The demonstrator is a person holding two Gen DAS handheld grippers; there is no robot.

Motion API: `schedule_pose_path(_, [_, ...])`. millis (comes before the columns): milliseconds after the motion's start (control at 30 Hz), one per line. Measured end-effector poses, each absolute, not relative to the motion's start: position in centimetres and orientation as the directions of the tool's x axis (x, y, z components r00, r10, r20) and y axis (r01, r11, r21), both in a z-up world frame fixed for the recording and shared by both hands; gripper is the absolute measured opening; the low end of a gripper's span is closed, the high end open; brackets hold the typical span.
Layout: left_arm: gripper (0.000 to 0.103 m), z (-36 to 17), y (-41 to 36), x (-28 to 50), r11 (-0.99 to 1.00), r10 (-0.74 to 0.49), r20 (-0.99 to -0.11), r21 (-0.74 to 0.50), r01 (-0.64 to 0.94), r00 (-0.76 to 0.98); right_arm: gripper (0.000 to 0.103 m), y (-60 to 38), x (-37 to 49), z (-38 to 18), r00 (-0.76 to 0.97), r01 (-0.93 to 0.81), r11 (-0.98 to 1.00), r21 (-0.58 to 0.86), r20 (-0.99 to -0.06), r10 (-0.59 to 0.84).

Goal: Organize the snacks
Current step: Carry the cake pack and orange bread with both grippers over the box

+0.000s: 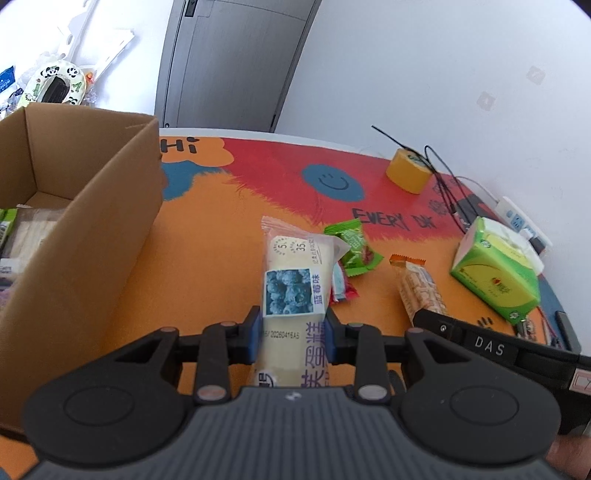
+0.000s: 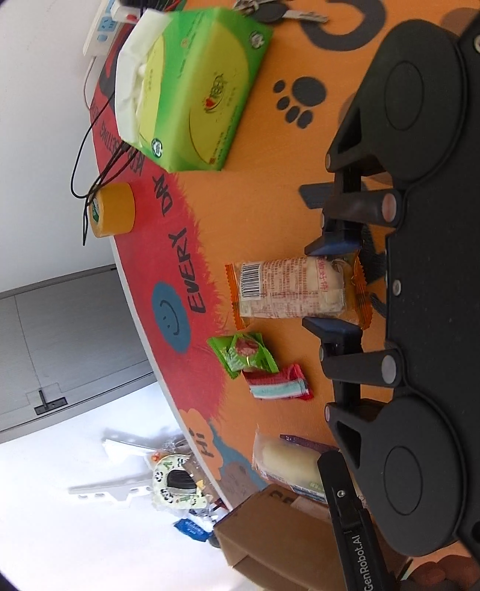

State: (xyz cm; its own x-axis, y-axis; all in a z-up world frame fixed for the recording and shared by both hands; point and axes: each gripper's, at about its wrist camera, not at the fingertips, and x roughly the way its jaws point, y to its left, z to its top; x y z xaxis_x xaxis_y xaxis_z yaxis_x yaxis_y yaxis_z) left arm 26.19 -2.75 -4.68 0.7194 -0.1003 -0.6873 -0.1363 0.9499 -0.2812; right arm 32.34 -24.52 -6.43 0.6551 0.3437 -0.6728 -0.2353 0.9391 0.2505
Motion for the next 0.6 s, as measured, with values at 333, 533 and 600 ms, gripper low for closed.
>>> schedule_pose_path(333, [0.032, -2.3, -1.7, 24.2, 0.952, -0.109, -0.634, -0.289, -0.104, 0.766, 0.035, -23.9, 29.7, -4.2, 0.700, -0.230, 0.925, 0.301, -0.609, 0.372])
schedule_pose_path(533, [0.032, -0.5, -1.4, 23.0, 0.953, -0.109, -0.597, -0.291, -0.088, 0.795, 0.035, -23.1, 28.5, -2.6, 0.724, -0.248, 0.921, 0.301, -0.574, 0.383])
schedule_pose_path(600, [0.032, 0.1, -1.3, 22.6, 0.953, -0.110, -0.585, -0.293, -0.083, 0.803, 0.035, -22.9, 28.3, -2.0, 0.729, -0.254, 0.918, 0.304, -0.564, 0.388])
